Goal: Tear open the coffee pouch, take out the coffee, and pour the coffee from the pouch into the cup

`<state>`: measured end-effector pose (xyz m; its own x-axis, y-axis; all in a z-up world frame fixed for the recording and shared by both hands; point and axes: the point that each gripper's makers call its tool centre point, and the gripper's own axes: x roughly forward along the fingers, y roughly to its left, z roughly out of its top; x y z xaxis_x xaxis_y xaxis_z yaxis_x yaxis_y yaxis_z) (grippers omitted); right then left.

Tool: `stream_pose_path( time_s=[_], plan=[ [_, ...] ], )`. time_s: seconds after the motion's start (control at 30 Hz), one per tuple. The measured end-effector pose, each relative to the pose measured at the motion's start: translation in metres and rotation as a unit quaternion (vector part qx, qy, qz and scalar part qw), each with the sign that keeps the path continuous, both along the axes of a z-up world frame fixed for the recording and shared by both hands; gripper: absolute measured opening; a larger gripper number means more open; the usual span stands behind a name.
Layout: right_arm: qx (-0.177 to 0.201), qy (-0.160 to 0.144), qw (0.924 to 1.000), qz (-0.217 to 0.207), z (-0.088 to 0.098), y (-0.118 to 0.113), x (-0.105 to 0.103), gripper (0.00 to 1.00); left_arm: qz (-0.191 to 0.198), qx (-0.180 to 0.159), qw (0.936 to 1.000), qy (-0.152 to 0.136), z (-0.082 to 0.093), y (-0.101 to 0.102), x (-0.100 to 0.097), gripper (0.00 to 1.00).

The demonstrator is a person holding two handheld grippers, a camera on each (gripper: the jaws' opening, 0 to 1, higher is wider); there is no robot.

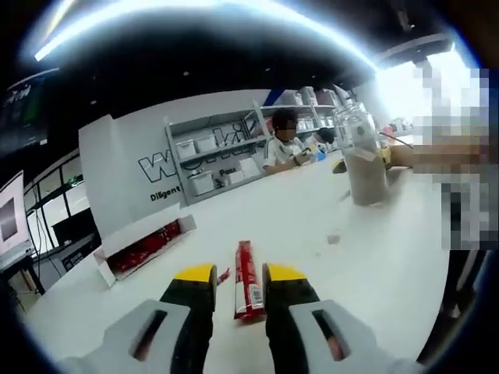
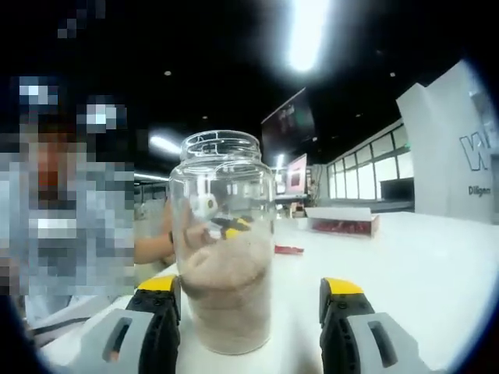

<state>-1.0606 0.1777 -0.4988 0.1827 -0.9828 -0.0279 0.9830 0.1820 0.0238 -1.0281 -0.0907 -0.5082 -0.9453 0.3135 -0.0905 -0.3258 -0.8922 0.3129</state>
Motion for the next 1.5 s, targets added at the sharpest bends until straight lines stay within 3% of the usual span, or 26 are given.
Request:
stream_pose_path(
  time_s=[0.37, 1.5],
  plan=[
    [-0.01, 0.004, 0.9997, -0.024, 0.003, 0.003, -0.006, 0.7, -0.014, 0.03, 0.9995, -0.003, 0.005, 0.009, 0.002, 0.27],
    [-0.013, 0.01, 0.9987, -0.049, 0.004, 0.004, 0.005, 0.65, -0.104, 0.073, 0.9919, 0.006, 0.021, 0.09, 0.012, 0.27]
  ],
)
